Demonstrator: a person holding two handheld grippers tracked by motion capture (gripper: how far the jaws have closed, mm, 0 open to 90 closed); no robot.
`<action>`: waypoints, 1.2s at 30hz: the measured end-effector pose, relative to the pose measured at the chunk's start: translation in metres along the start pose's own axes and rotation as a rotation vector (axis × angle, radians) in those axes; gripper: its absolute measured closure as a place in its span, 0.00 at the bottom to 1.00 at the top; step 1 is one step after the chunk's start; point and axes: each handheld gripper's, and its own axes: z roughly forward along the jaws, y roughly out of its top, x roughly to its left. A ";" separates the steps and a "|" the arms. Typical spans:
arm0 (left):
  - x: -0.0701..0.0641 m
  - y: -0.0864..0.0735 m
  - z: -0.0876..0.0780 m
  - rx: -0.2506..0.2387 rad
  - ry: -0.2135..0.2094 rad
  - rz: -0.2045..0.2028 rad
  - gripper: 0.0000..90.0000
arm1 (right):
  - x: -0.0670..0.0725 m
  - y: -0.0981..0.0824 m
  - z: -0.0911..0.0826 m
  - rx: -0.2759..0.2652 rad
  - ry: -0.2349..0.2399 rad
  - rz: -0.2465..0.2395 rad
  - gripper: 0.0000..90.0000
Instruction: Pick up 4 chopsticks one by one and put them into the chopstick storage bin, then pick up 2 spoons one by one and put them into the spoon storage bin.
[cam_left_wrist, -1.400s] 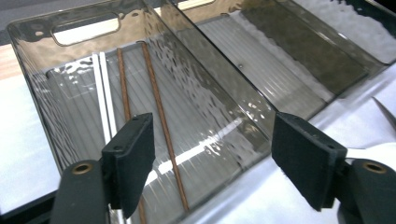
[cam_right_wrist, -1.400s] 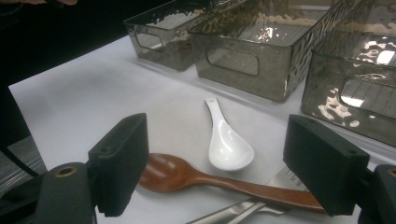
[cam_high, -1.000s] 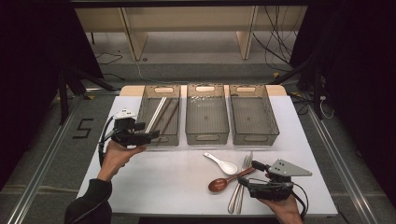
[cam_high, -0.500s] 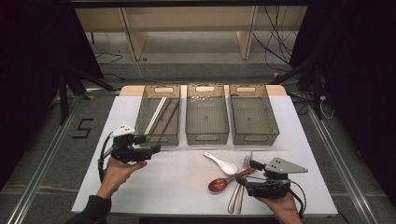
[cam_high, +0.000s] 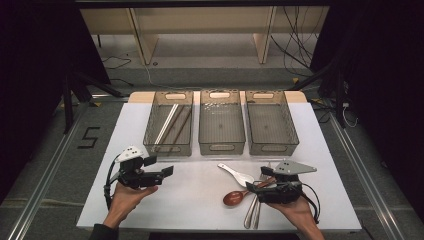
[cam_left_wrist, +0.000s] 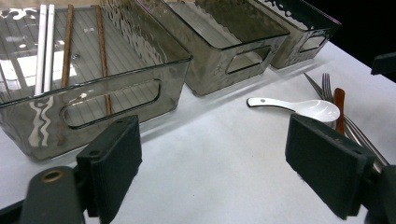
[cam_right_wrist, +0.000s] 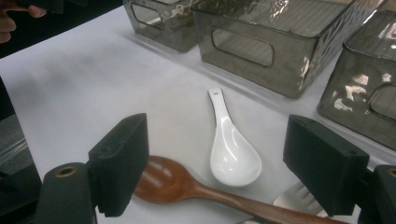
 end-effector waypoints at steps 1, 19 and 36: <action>-0.001 -0.001 0.000 -0.005 0.000 0.001 0.20 | -0.001 0.001 0.001 0.005 0.002 -0.003 0.26; -0.005 -0.017 -0.010 -0.027 0.000 0.012 0.19 | 0.000 0.011 0.018 0.057 0.001 -0.005 0.26; -0.009 -0.021 -0.015 -0.039 0.014 0.030 0.19 | -0.004 0.025 0.034 0.097 0.016 -0.001 0.26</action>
